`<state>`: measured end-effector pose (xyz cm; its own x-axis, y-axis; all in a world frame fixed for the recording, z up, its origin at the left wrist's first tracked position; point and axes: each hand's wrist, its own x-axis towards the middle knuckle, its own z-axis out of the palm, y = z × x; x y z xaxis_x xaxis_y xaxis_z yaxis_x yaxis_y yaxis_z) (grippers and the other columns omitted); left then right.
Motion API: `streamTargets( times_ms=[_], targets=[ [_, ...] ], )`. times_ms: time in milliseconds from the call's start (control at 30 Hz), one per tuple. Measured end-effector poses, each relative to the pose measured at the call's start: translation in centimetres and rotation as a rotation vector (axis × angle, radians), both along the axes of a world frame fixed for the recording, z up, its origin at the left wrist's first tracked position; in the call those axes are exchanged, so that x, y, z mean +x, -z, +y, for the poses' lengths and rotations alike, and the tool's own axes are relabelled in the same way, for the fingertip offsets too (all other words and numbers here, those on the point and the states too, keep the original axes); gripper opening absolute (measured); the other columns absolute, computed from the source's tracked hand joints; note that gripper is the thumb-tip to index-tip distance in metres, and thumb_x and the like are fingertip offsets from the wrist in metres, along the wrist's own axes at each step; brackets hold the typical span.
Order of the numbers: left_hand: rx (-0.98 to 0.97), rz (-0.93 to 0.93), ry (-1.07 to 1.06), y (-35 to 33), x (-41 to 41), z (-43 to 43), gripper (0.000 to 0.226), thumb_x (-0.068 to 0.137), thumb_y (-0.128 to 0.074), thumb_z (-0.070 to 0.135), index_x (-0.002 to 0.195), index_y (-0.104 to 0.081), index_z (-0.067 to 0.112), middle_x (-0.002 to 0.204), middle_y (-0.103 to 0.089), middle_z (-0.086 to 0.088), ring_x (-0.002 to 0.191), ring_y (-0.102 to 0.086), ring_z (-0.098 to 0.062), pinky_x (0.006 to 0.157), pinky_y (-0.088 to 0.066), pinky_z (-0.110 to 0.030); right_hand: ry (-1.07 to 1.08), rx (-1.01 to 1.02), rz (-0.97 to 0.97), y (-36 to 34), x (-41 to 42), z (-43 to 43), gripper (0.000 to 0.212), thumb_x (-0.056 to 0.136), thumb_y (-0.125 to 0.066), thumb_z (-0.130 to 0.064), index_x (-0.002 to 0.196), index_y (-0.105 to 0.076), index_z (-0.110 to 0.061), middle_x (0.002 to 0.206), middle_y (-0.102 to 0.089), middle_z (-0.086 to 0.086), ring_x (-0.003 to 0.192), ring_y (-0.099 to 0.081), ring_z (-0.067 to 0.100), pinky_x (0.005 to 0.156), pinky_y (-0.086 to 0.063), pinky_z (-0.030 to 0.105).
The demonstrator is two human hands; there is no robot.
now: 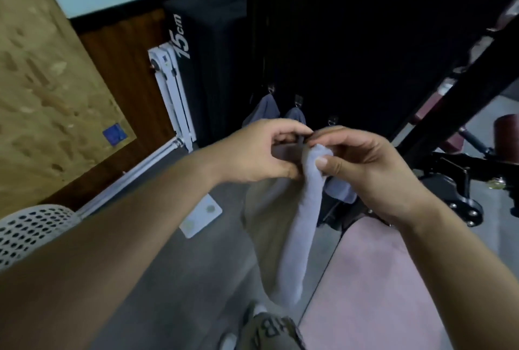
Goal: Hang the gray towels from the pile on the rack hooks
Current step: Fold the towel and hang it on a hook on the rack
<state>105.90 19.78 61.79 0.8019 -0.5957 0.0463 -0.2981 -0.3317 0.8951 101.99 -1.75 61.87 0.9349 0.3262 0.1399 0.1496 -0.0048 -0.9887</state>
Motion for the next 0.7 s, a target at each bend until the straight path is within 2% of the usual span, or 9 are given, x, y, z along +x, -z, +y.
streamTargets(
  times_ms=[100,167,200,233,300,400,500,600,700],
  targets=[
    [0.029,-0.040,0.028,-1.5,6.3,1.6,0.027,0.082,-0.079,0.011,0.108,-0.071,0.014,0.097,-0.072,0.009,0.095,-0.066,-0.001,0.086,-0.054,-0.026,0.095,-0.003,-0.019,-1.6,5.7,1.7,0.017,0.083,-0.069,-0.007,0.098,-0.073,-0.010,0.095,-0.075,0.006,0.091,-0.072,0.018,0.080,-0.057,0.027],
    [0.050,-0.088,0.007,-2.1,10.7,2.5,0.008,0.083,-0.078,0.013,0.088,-0.072,0.012,0.079,-0.068,0.004,0.077,-0.063,-0.008,0.073,-0.051,-0.031,0.119,-0.013,-0.025,-2.6,9.6,2.5,0.015,0.083,-0.070,-0.012,0.095,-0.076,-0.019,0.092,-0.076,0.004,0.090,-0.073,0.018,0.078,-0.057,0.027],
    [0.045,-0.104,-0.010,-2.5,12.9,2.8,0.008,0.082,-0.079,0.014,0.083,-0.071,0.012,0.078,-0.068,-0.002,0.074,-0.064,-0.016,0.072,-0.054,-0.038,0.127,-0.023,-0.034,-3.0,11.5,2.7,0.015,0.083,-0.070,-0.012,0.095,-0.076,-0.019,0.092,-0.076,0.005,0.090,-0.073,0.018,0.079,-0.057,0.028],
    [0.036,-0.115,-0.020,-2.9,15.0,3.1,0.010,0.081,-0.080,0.016,0.082,-0.071,0.011,0.080,-0.070,-0.008,0.076,-0.065,-0.024,0.074,-0.055,-0.047,0.139,-0.035,-0.044,-3.4,13.5,2.9,0.014,0.084,-0.070,-0.012,0.096,-0.076,-0.017,0.092,-0.076,0.006,0.091,-0.073,0.019,0.079,-0.057,0.029],
    [0.004,-0.104,-0.026,-4.0,19.3,3.5,0.015,0.081,-0.082,0.017,0.084,-0.070,0.008,0.081,-0.069,-0.016,0.074,-0.067,-0.030,0.073,-0.056,-0.051,0.165,-0.061,-0.055,-4.2,17.6,3.1,0.013,0.087,-0.069,-0.011,0.099,-0.075,-0.013,0.093,-0.076,0.007,0.091,-0.073,0.020,0.079,-0.057,0.030],
    [-0.105,-0.029,-0.002,-5.3,24.9,3.8,0.020,0.084,-0.077,0.007,0.099,-0.067,0.000,0.082,-0.069,-0.020,0.069,-0.064,-0.030,0.063,-0.057,-0.036,0.197,-0.081,-0.065,-5.7,23.2,3.5,0.012,0.092,-0.066,-0.007,0.100,-0.073,-0.010,0.094,-0.076,0.010,0.090,-0.073,0.021,0.077,-0.057,0.031],
    [-0.231,-0.002,-0.024,-6.4,30.2,4.3,0.028,0.088,-0.072,0.005,0.111,-0.057,-0.001,0.096,-0.066,-0.029,0.077,-0.061,-0.033,0.061,-0.054,-0.032,0.259,-0.080,-0.067,-7.3,28.0,4.1,0.011,0.094,-0.064,-0.005,0.100,-0.073,-0.009,0.095,-0.076,0.012,0.091,-0.073,0.025,0.076,-0.059,0.035],
    [-0.275,-0.100,-0.096,-7.6,35.1,4.7,0.023,0.090,-0.070,0.005,0.106,-0.054,0.008,0.084,-0.064,-0.009,0.071,-0.059,-0.014,0.056,-0.049,-0.024,0.339,-0.111,-0.106,-9.1,32.2,4.7,0.011,0.096,-0.063,-0.008,0.100,-0.073,-0.010,0.095,-0.075,0.011,0.091,-0.073,0.025,0.075,-0.058,0.034],
    [-0.262,-0.272,-0.150,-9.0,39.0,4.4,0.014,0.089,-0.067,-0.004,0.093,-0.065,0.010,0.080,-0.063,0.012,0.069,-0.057,0.006,0.063,-0.046,-0.012,0.474,-0.190,-0.197,-10.5,35.9,5.4,0.011,0.095,-0.067,-0.010,0.104,-0.072,-0.013,0.090,-0.071,0.013,0.081,-0.069,0.025,0.071,-0.057,0.038]
  ],
)
